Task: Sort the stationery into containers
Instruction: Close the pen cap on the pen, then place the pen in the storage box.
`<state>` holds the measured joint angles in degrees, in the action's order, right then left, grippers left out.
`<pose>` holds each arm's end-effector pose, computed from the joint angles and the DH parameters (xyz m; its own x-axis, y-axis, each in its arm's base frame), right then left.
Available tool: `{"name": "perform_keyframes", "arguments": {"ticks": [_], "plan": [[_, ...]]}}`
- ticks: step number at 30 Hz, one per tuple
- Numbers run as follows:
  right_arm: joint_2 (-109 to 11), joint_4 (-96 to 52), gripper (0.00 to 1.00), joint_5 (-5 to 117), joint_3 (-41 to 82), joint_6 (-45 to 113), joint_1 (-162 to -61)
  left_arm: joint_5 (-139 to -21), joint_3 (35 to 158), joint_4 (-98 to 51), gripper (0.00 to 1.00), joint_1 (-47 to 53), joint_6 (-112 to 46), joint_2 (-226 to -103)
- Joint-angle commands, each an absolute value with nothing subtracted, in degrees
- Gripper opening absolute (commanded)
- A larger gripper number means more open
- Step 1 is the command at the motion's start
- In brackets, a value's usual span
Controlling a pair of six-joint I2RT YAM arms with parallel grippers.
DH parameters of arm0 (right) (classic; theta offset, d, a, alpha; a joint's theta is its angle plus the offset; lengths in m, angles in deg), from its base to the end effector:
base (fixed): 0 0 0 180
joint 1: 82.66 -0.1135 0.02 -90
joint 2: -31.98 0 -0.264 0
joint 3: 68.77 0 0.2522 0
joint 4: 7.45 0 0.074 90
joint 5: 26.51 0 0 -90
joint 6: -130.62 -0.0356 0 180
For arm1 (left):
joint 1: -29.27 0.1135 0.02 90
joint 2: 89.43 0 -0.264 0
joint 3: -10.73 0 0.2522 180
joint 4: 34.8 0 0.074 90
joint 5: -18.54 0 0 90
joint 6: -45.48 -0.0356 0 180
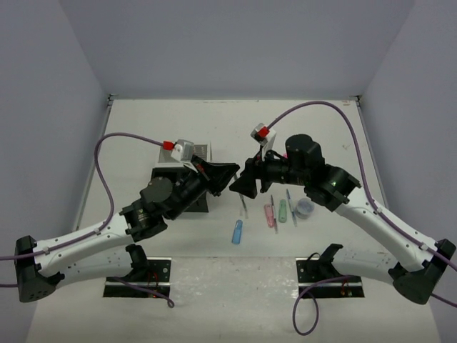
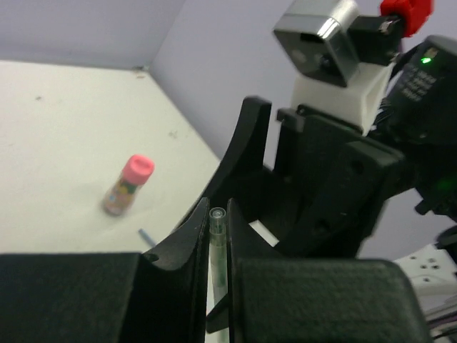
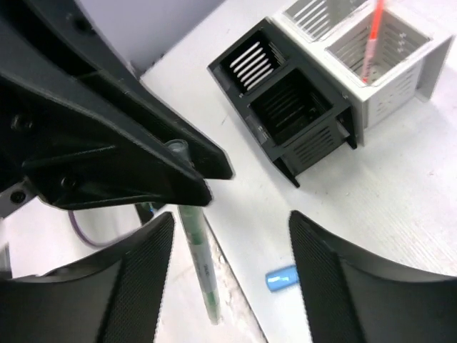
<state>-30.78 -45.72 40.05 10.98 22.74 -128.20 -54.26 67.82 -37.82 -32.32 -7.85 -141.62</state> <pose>0.1578 0.1810 0.3832 -0.5227 -0.1305 -0.8425 -0.7922 0.4393 0.4235 0.1122 -0.1853 0.3585 -0.3660 -0.5225 -0.7701 0.6013 0.4988 -0.6242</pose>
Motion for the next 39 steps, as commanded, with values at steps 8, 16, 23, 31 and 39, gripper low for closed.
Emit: {"name": "perform_keyframes", "arguments": {"ticks": [8, 16, 23, 31, 39], "plan": [[-15.6, -43.1, 0.99, 59.6, 1.3, 16.3, -127.0, -18.0, 86.7, -17.8, 0.00, -27.4, -18.7, -156.1], [-4.5, -44.8, 0.99, 59.6, -6.4, 14.3, -127.0, -15.0, 73.3, -53.1, 0.00, -13.8, -27.6, -160.2], [-1.9, -42.4, 0.99, 57.9, -12.7, 10.3, -127.0, -18.8, 71.2, -60.6, 0.00, -9.6, -28.9, -164.9], [-4.6, -39.6, 0.99, 55.4, -14.6, 9.7, -127.0, -18.5, 66.7, -62.4, 0.00, -8.3, -26.6, -167.2], [-12.8, -40.6, 0.99, 59.2, -15.3, 5.9, -127.0, -19.9, 66.7, -53.0, 0.75, -8.2, -18.6, -169.4]]}}
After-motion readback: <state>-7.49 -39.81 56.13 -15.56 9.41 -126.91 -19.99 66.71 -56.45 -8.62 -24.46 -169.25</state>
